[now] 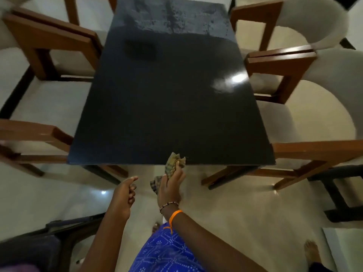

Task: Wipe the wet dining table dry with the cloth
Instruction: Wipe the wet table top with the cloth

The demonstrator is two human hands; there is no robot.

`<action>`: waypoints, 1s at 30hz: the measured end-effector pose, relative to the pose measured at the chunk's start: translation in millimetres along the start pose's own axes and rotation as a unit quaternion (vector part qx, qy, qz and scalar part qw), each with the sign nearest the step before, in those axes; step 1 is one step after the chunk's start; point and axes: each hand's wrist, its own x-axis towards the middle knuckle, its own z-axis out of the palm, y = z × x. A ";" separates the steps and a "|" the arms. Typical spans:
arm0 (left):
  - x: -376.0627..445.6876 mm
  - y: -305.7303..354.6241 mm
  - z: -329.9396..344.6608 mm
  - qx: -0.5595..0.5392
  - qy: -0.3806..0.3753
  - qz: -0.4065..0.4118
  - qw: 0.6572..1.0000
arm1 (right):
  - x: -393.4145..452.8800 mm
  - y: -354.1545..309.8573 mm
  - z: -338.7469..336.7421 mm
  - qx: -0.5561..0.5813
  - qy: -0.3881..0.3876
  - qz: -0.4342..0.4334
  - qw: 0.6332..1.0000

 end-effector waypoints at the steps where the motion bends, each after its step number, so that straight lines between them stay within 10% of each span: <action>1: 0.2 0.1 -8.4 -0.013 0.014 0.000 1.000 | -4.5 -3.2 8.1 0.008 -0.022 -0.013 1.000; 18: 15.6 11.7 -119.4 -0.156 0.159 -0.067 0.973 | -54.4 -49.6 157.4 -0.054 -0.227 -0.100 0.967; 24: 21.8 28.2 -141.7 -0.190 0.175 -0.083 0.963 | -36.6 -85.5 186.6 -0.156 -0.409 -0.261 0.861; 30: 25.1 38.7 -148.8 -0.198 0.177 -0.062 0.962 | -47.2 -97.0 205.3 -0.370 -0.329 -0.555 0.668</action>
